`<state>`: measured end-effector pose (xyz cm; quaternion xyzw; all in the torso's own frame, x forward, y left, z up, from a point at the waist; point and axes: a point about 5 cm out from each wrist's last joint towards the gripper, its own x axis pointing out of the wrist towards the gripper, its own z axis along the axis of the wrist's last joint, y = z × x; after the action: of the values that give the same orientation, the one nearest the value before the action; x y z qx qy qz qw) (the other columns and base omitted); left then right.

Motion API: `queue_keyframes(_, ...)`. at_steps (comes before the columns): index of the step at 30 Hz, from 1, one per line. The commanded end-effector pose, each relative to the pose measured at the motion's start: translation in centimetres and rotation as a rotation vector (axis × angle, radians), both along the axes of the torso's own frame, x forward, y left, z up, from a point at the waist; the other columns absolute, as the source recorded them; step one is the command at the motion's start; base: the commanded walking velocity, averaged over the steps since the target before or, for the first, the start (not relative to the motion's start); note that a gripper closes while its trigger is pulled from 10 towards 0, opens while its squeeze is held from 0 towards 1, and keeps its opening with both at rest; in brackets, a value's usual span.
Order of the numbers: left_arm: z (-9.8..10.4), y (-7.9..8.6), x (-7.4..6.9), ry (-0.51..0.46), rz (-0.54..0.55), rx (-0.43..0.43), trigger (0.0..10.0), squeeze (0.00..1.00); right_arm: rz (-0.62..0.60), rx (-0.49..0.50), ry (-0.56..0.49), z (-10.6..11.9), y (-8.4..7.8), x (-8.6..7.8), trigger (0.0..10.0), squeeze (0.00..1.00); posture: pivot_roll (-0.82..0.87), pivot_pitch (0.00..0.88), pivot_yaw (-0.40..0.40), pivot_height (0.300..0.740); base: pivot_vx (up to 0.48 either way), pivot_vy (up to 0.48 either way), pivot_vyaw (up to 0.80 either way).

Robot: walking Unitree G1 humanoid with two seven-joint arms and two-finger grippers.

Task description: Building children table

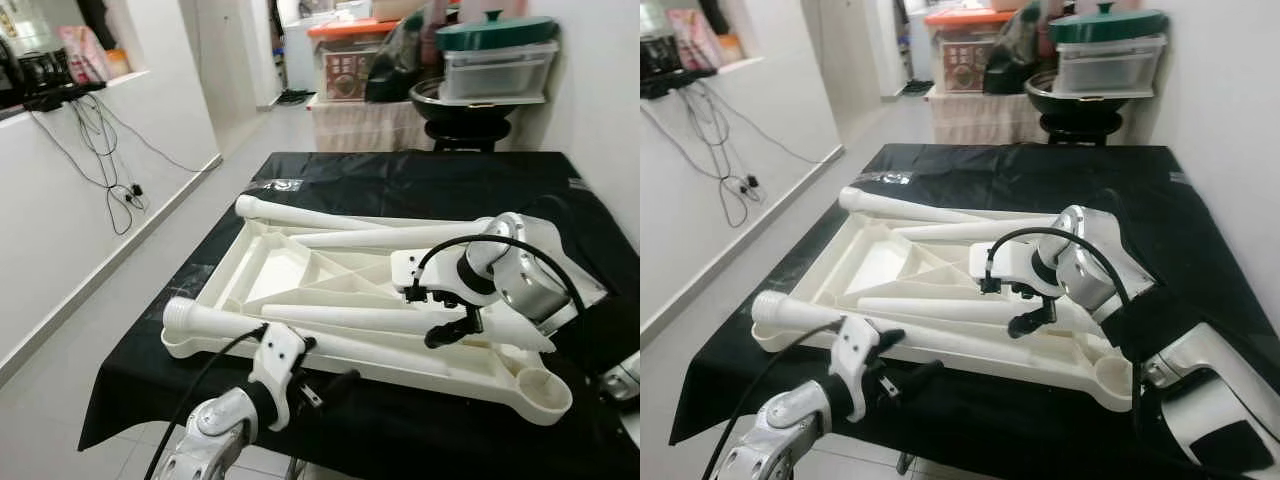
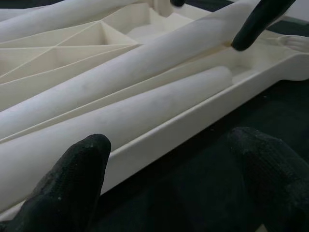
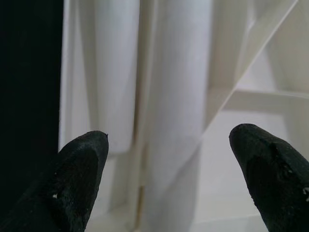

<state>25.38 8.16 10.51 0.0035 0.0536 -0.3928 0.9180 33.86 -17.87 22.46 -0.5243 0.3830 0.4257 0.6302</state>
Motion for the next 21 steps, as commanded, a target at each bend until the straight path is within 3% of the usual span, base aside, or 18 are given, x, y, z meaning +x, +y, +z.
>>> queue_keyframes(1, 0.0, 0.2, -0.2, 0.006, -0.008, 0.016, 10.0, 0.0, -0.007, -0.069, -0.022, -0.1, -0.3, 0.3, 10.0, 0.0, -0.05, 0.012, 0.057, 0.74, 0.0, 0.0, 0.0)
queue_keyframes(3, 0.0, 0.2, -0.2, 0.006, -0.008, 0.016, 10.0, 0.0, -0.007, -0.069, -0.022, -0.1, -0.3, 0.3, 10.0, 0.0, -0.05, 0.012, 0.057, 0.74, 0.0, 0.0, 0.0)
queue_keyframes(5, 0.3, 0.1, -0.2, -0.004, -0.01, 0.02, 10.0, 0.0, -0.045, -0.166, -0.053, -0.7, -1.2, 0.9, 10.0, 0.0, -0.06, 0.018, 0.05, 0.74, 0.0, 0.0, 0.0)
queue_keyframes(16, 1.1, 0.0, -0.2, -0.035, -0.008, 0.021, 10.0, 0.0, -0.146, -0.252, -0.072, -1.3, -2.8, 2.4, 10.0, 0.0, -0.05, 0.022, 0.038, 0.74, 0.0, 0.0, 0.0)
queue_keyframes(17, 1.1, 0.0, -0.2, -0.036, -0.009, 0.021, 10.0, 0.0, -0.147, -0.274, -0.071, -1.3, -3.1, 2.4, 7.9, 0.0, -0.05, 0.022, 0.038, 0.74, 0.0, 0.0, 0.0)
queue_keyframes(18, 1.1, 0.0, -0.2, -0.036, -0.009, 0.021, 10.0, 0.0, -0.147, -0.274, -0.071, -1.3, -3.1, 2.4, 7.9, 0.0, -0.05, 0.022, 0.038, 0.74, 0.0, 0.0, 0.0)
queue_keyframes(19, 1.2, -0.1, -0.1, -0.04, -0.008, 0.021, 10.0, 0.0, -0.145, -0.294, -0.072, -1.4, -3.4, 2.5, 1.1, 0.0, -0.05, 0.021, 0.037, 0.74, 0.0, 0.0, 0.0)
queue_keyframes(20, 1.2, -0.1, -0.1, -0.04, -0.008, 0.021, 10.0, 0.0, -0.145, -0.294, -0.072, -1.4, -3.4, 2.5, 1.1, 0.0, -0.05, 0.021, 0.037, 0.74, 0.0, 0.0, 0.0)
queue_keyframes(21, 1.2, -0.1, -0.1, -0.041, -0.006, 0.02, 10.0, 0.0, -0.141, -0.296, -0.072, -1.4, -3.3, 2.6, 0.0, 0.0, -0.06, 0.023, 0.037, 0.74, 0.0, 0.0, 0.0)
